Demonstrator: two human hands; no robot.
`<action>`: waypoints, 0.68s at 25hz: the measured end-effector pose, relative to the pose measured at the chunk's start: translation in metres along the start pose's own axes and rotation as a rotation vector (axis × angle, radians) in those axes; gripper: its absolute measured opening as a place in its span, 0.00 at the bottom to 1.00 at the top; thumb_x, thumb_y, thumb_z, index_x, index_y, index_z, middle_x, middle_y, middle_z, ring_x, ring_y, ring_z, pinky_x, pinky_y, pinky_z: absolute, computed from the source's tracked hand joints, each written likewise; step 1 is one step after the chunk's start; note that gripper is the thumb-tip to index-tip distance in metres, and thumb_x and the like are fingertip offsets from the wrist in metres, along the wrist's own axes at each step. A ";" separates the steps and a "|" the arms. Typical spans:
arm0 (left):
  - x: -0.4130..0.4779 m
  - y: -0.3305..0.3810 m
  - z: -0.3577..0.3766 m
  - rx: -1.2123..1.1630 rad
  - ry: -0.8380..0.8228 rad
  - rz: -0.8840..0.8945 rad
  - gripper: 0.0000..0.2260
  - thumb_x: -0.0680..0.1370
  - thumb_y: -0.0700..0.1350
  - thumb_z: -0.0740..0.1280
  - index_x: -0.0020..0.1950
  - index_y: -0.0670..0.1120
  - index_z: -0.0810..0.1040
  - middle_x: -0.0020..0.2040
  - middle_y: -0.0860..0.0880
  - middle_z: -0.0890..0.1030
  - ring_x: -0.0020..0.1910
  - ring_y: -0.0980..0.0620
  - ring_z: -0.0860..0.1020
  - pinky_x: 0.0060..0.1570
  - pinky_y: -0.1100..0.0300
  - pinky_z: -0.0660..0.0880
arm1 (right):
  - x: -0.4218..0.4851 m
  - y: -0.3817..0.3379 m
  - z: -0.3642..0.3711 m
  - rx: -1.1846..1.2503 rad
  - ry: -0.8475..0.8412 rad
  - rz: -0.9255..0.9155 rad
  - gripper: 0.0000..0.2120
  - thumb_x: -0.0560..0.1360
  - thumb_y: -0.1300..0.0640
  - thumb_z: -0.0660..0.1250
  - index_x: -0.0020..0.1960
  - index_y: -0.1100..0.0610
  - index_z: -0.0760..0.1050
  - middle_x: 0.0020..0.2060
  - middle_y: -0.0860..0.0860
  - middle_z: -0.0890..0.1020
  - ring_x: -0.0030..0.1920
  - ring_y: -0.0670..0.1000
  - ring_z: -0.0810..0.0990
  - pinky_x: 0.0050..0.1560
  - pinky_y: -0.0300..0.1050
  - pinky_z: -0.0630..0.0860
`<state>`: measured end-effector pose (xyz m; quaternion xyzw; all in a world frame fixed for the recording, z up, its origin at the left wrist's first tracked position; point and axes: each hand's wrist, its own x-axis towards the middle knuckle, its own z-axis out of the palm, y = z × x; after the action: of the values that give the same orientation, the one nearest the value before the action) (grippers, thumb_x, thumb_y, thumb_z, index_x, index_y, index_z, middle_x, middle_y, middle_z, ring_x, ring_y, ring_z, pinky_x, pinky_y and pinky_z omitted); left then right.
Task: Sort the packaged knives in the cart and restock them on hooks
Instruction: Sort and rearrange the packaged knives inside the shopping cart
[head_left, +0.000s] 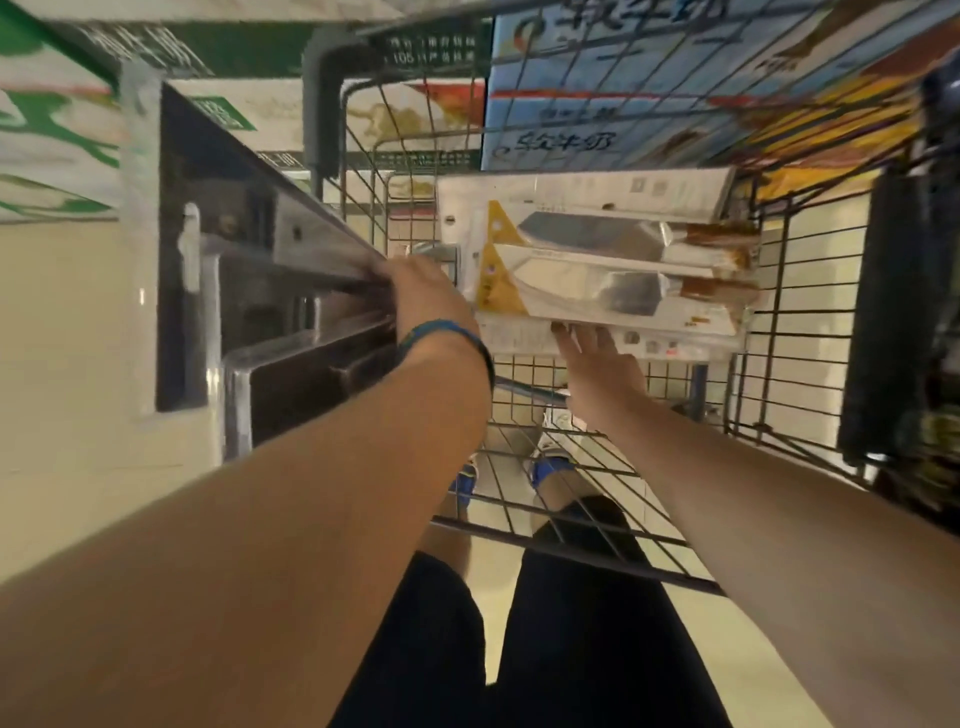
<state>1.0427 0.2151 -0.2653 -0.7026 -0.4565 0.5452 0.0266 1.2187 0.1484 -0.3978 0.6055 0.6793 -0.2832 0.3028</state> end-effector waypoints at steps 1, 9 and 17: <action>-0.001 0.004 0.002 -0.002 -0.002 0.003 0.18 0.82 0.42 0.58 0.71 0.40 0.69 0.66 0.34 0.71 0.62 0.33 0.69 0.61 0.35 0.68 | 0.003 -0.002 0.003 -0.039 0.034 0.023 0.43 0.74 0.64 0.68 0.81 0.51 0.48 0.79 0.56 0.56 0.78 0.59 0.57 0.60 0.59 0.77; 0.003 0.018 0.024 -0.054 0.074 0.068 0.31 0.80 0.56 0.59 0.77 0.42 0.55 0.74 0.32 0.62 0.73 0.30 0.60 0.68 0.30 0.55 | 0.010 0.011 0.000 -0.276 0.286 -0.071 0.23 0.82 0.60 0.58 0.76 0.58 0.60 0.65 0.56 0.76 0.64 0.56 0.76 0.50 0.54 0.80; 0.019 0.039 0.025 -0.083 0.129 0.167 0.27 0.81 0.50 0.56 0.77 0.40 0.58 0.76 0.35 0.59 0.75 0.32 0.57 0.70 0.32 0.53 | -0.003 0.002 -0.021 -0.131 0.269 -0.033 0.11 0.80 0.60 0.63 0.62 0.54 0.77 0.43 0.50 0.81 0.44 0.53 0.80 0.37 0.48 0.70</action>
<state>1.0468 0.1936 -0.3109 -0.7724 -0.4160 0.4795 -0.0187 1.2193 0.1624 -0.3824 0.6055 0.7408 -0.1593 0.2432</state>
